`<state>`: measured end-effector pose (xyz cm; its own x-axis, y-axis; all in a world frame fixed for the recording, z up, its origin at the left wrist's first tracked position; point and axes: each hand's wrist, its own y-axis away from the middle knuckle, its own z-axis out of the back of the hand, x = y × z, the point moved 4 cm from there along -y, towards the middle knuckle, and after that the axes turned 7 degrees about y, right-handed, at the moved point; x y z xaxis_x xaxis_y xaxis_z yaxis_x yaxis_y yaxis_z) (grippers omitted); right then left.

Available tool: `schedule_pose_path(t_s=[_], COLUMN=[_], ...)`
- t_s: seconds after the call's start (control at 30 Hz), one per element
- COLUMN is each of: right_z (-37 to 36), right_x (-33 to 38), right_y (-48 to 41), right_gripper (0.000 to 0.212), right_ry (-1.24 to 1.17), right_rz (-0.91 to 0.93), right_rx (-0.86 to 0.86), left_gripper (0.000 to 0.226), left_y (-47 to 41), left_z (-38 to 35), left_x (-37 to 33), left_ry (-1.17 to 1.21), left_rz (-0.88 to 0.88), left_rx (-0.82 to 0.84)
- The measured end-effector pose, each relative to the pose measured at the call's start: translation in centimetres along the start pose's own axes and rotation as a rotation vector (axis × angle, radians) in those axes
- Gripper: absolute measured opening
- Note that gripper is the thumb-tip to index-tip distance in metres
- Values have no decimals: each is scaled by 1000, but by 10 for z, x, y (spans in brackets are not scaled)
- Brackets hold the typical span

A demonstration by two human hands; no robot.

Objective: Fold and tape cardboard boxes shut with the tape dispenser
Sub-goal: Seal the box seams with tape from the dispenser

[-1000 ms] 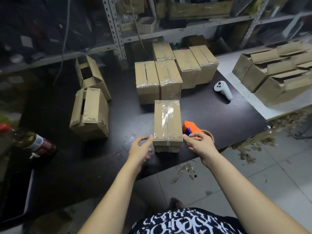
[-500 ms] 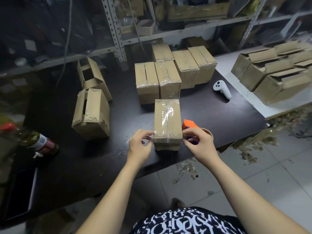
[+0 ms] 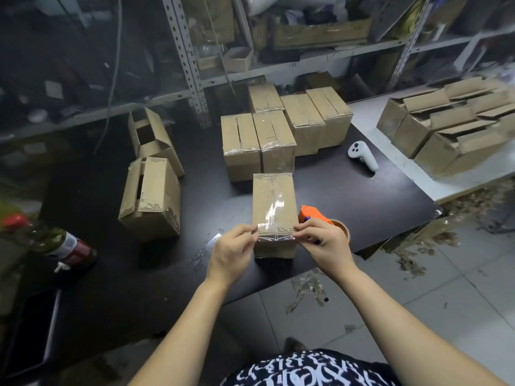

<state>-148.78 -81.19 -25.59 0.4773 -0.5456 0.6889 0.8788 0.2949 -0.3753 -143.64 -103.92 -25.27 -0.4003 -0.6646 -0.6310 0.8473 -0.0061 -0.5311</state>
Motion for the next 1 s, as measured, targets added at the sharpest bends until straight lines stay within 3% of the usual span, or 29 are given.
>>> schedule_pose_path(t_s=[0.33,0.5,0.63,0.7,0.83,1.0], right_z=[-8,-7,-11,-14,-15,-13], right_x=[3,1,9,7,5,6], right_y=[7,9,9,7,5,-2], right_gripper=[16,16,9,12,12,11], right_ry=[-14,-9,-10,5,38,16], right_rz=[28,-29,-20,-17,9,18], right_rx=[27,9,-77,-88,-68,17], left_gripper=[8,26,5,11,28,23], left_y=[13,21,12,3,-9,-9], left_z=[-2,1,4,4,3,3], left_x=[8,9,6,6,10,12], left_ry=[39,26,70,61,36,12], left_rz=[16,16,88,115,160,93], left_rx=[-94,-40,-69,-42,6,81])
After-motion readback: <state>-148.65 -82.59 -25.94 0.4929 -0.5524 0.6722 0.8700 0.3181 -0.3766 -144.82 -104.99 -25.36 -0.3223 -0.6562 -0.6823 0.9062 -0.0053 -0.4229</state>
